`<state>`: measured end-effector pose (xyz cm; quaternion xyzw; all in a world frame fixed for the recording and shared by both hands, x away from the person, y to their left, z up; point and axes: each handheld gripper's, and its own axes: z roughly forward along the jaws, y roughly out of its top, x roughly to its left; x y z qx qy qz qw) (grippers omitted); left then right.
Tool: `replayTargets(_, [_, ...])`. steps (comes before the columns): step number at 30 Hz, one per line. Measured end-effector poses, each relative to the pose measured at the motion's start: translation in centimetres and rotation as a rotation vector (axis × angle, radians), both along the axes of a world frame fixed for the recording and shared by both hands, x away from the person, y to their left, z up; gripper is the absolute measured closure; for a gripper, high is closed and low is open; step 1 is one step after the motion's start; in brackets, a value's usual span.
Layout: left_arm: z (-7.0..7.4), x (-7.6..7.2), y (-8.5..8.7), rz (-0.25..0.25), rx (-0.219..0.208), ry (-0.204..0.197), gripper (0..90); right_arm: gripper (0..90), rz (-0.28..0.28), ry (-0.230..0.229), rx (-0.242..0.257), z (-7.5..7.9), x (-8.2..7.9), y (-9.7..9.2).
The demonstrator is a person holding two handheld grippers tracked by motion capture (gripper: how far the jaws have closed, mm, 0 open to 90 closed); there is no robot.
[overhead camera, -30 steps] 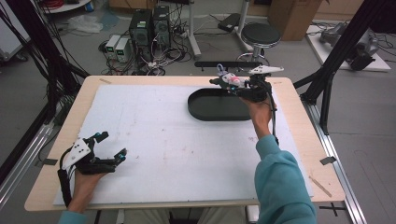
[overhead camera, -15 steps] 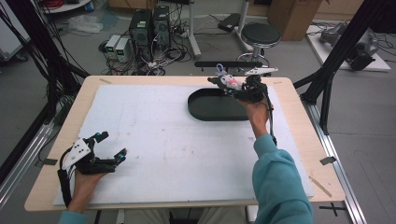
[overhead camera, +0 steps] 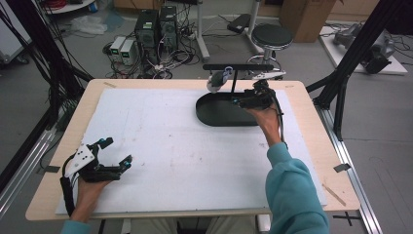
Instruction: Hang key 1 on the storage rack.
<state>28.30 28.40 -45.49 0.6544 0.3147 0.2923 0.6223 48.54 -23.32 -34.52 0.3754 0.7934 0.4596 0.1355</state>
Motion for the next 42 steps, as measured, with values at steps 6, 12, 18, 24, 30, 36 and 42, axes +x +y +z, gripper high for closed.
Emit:
replayTargets(6, [0.0,-0.1,0.0,0.000,0.000,-0.008,1.7,10.7,0.026,-0.075,0.026,1.5,-1.4,-0.5])
replayTargets(12, [0.0,-0.1,0.0,0.003,0.003,-0.013,1.7,9.9,0.023,-0.157,0.095,3.2,-3.6,-2.0])
replayTargets(18, [-0.1,-0.2,0.0,0.005,0.001,-0.017,1.7,7.8,0.013,-0.216,0.123,3.1,-5.7,-3.8])
replayTargets(24, [-0.1,-0.2,0.0,0.006,0.001,-0.016,1.7,0.7,-0.029,-0.248,0.150,2.3,-7.2,-5.6])
replayTargets(30, [0.0,-0.2,-0.1,0.006,0.007,-0.024,1.7,0.6,-0.039,-0.249,0.145,1.2,-8.6,-7.2])
replayTargets(36, [-0.1,-0.2,-0.1,0.007,0.002,-0.021,1.7,0.6,-0.057,-0.246,0.159,0.0,-10.1,-9.1])
replayTargets(42, [-0.1,-0.3,-0.1,0.007,0.004,-0.022,1.7,0.7,-0.076,-0.242,0.164,-1.2,-11.4,-10.6])
